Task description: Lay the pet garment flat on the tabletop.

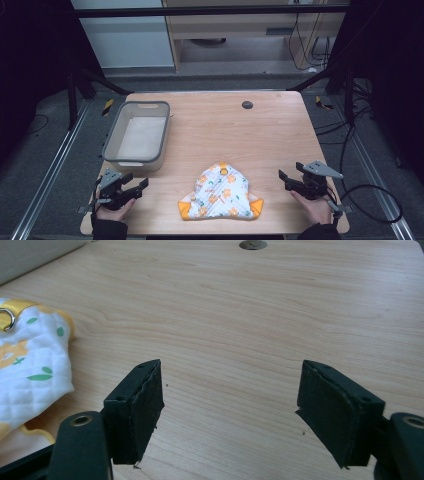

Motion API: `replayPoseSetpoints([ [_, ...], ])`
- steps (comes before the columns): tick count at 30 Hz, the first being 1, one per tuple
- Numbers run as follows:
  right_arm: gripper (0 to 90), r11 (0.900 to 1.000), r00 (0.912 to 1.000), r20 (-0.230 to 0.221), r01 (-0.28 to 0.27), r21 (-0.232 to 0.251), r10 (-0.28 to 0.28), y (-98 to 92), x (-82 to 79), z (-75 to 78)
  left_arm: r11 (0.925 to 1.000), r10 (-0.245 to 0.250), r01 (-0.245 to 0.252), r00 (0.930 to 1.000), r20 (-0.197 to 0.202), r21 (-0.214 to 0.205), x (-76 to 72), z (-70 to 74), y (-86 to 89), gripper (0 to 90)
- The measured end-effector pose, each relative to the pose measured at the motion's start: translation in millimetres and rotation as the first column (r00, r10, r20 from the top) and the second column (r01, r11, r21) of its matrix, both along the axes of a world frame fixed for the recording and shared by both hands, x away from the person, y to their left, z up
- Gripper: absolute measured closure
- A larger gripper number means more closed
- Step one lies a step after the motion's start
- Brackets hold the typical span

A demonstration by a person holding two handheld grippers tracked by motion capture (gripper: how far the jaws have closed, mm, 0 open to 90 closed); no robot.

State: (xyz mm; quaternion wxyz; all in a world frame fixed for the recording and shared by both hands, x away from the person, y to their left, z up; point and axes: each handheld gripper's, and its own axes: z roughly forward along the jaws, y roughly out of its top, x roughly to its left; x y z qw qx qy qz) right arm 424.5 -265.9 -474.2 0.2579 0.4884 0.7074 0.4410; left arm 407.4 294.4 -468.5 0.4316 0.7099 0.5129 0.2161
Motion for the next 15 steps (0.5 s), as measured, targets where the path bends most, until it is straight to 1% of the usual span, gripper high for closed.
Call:
replayPoseSetpoints([
  [3,28.5,0.9999,0.9999,-0.005,-0.011,0.001,0.011,2.7,-0.7,0.8,1.0000,-0.006,0.006,0.9999,0.008,-0.003,-1.1,1.4,-1.9,31.8],
  [4,29.8,0.9996,0.9996,-0.008,-0.027,0.003,0.027,5.8,-0.8,1.9,0.9998,-0.014,0.014,0.9998,0.016,-0.011,-2.5,3.4,-2.9,31.8],
  [5,30.3,0.9995,0.9995,-0.005,-0.030,-0.003,0.030,6.5,-0.7,2.4,0.9997,-0.017,0.017,0.9997,0.016,-0.018,-2.9,4.1,-3.5,31.8],
  [6,30.5,0.9994,0.9994,-0.009,-0.035,0.005,0.035,7.6,-0.6,3.2,0.9997,-0.017,0.017,0.9997,0.019,-0.017,-3.5,4.8,-3.9,31.8],
  [9,31.7,0.9992,0.9991,-0.009,-0.040,0.009,0.040,8.6,-0.6,5.2,0.9995,-0.024,0.024,0.9995,0.022,-0.022,-4.5,6.1,-4.8,32.0],
  [10,32.1,0.9987,0.9987,-0.012,-0.050,0.008,0.050,8.9,0.8,6.8,0.9993,-0.029,0.029,0.9992,0.028,-0.025,-5.2,8.1,-5.7,32.5],
  [13,32.1,0.9983,0.9983,-0.013,-0.058,0.003,0.058,9.9,3.3,10.2,0.9988,-0.034,0.035,0.9986,0.040,-0.034,-4.5,11.2,-7.6,32.8],
  [14,32.1,0.9980,0.9980,-0.010,-0.062,-0.008,0.062,10.4,4.1,11.1,0.9989,-0.035,0.036,0.9986,0.040,-0.031,-3.9,11.6,-8.3,33.0],
  [15,32.1,0.9980,0.9980,-0.010,-0.062,-0.008,0.062,10.4,4.1,11.1,0.9989,-0.035,0.036,0.9986,0.040,-0.031,-3.9,11.6,-8.3,33.6],
])
